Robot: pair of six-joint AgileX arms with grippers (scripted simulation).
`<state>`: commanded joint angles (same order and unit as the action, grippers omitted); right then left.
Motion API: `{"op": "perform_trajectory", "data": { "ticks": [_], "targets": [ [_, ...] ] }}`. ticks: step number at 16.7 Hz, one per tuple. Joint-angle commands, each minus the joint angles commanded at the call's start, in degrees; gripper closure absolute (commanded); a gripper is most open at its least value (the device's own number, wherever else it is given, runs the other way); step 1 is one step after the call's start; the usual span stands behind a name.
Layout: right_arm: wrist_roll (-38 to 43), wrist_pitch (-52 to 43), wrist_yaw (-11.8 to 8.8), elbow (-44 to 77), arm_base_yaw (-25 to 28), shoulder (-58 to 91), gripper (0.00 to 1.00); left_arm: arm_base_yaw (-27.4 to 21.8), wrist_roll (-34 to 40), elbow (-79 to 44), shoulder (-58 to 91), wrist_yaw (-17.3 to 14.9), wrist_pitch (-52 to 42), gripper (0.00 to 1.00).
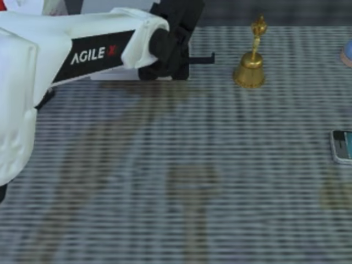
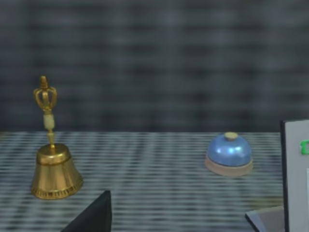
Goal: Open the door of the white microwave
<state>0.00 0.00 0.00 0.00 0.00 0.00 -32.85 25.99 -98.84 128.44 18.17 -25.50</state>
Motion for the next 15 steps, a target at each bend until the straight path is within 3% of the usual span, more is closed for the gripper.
{"op": "perform_trajectory", "data": {
  "ticks": [6,15],
  "targets": [
    [0.0,0.0,0.0,0.0,0.0,0.0,0.00,0.2,1.2,4.9,-3.4,1.7,3.2,1.00],
    [0.0,0.0,0.0,0.0,0.0,0.0,0.00,0.2,1.2,4.9,-3.4,1.7,3.2,1.00]
  ]
}}
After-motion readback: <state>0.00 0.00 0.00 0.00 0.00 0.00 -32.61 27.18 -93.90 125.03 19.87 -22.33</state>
